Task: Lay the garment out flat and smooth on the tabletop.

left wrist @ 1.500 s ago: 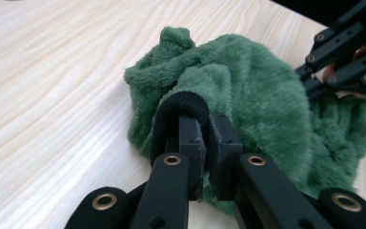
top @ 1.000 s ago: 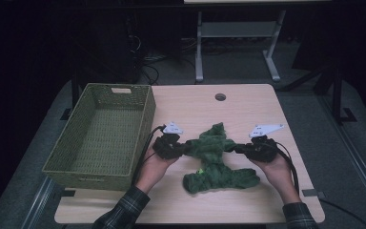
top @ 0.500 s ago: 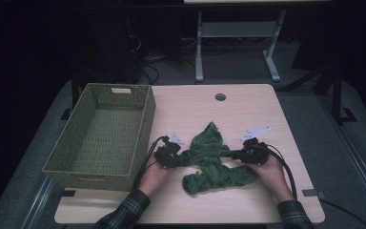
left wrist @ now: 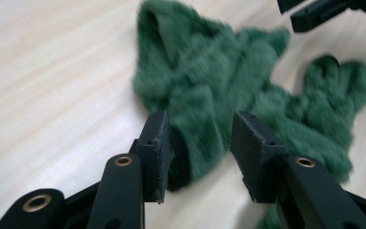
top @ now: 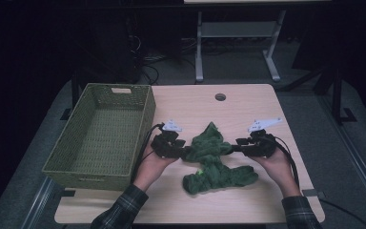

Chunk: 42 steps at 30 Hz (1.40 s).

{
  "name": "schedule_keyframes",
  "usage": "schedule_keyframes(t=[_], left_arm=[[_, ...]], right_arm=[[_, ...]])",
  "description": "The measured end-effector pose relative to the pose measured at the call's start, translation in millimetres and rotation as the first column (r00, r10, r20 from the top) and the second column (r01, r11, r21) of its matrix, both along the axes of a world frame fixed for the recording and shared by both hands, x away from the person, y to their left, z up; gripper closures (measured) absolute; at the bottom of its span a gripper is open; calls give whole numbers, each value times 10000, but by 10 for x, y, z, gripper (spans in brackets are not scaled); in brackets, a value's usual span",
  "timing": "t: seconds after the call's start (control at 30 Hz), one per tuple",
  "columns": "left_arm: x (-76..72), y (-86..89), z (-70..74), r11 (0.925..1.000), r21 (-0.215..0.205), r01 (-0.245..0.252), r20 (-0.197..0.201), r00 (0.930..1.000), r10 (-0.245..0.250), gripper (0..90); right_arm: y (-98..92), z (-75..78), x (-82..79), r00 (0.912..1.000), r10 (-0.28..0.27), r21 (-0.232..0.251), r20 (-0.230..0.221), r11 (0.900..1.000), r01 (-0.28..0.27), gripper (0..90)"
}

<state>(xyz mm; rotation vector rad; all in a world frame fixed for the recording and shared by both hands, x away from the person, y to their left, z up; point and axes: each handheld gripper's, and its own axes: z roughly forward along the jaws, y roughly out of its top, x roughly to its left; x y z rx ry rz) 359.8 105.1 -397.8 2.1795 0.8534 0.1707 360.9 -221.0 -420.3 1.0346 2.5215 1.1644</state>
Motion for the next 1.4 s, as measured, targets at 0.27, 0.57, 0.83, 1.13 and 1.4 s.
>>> schedule_keyframes(t=[0.27,0.57,0.83,1.13,1.4], left_arm=[[429,-209,-10,9999,-105,-90,33,10000,90,555],[762,-313,-344,9985,470,-298,-651,9973,328,535],[818,-299,-543,9959,866,-252,-1215,9920,357,527],[781,-369,-603,9950,999,46,-1115,9937,66,537],[737,-459,-601,9886,1425,493,-877,9955,-370,821]], right_arm=[[221,98,399,9998,129,319,-164,9994,-123,624],[473,0,684,9978,430,151,-504,9990,-423,601],[579,-216,795,9926,411,-405,-1139,9981,-460,664],[509,-289,722,9940,475,-290,-983,9983,-505,841],[537,-287,691,9950,532,-434,-850,9974,-571,848]])
